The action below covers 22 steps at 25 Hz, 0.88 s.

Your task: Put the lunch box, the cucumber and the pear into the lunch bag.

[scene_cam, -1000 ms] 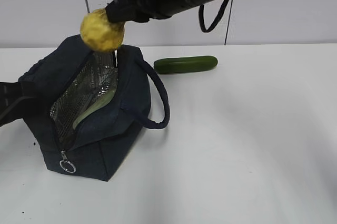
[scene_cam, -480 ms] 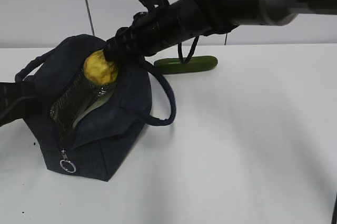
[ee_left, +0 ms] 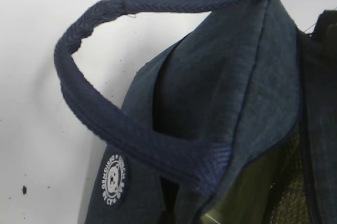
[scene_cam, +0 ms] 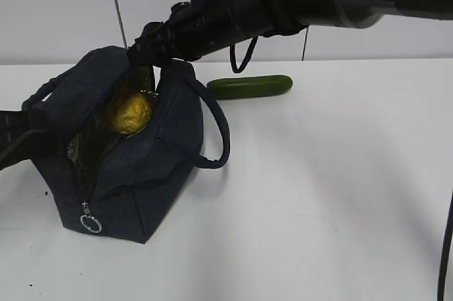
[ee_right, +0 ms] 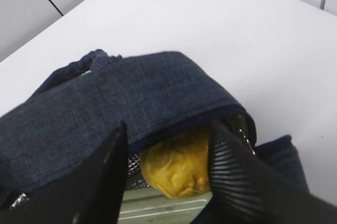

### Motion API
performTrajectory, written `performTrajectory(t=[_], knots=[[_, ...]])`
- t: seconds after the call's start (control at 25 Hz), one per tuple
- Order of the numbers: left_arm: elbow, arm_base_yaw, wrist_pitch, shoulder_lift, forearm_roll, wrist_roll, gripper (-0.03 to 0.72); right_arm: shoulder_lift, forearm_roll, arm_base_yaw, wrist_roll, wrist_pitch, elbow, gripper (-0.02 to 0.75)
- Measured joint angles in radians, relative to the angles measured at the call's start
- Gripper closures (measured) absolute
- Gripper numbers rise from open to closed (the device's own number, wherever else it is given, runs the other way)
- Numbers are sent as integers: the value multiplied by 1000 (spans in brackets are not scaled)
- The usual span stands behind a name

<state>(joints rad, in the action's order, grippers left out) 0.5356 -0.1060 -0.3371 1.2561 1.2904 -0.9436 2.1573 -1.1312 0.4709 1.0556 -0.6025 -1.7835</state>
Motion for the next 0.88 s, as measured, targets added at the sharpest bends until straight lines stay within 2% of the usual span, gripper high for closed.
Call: performTrajectory(t=[0.12, 0.28, 0.48, 0.76, 0.88], knots=[[0, 0, 0, 0, 0, 0, 707, 0, 35, 0, 0, -7, -42, 349], [0, 0, 0, 0, 0, 0, 707, -2, 170, 0, -3, -16, -79, 348], [0, 0, 0, 0, 0, 0, 707, -43, 556, 0, -106, -34, -92, 346], [0, 0, 0, 0, 0, 0, 707, -67, 1215, -4, -485, -105, -112, 345], [0, 0, 0, 0, 0, 0, 707, -67, 1422, -9, -601, -140, -112, 345]])
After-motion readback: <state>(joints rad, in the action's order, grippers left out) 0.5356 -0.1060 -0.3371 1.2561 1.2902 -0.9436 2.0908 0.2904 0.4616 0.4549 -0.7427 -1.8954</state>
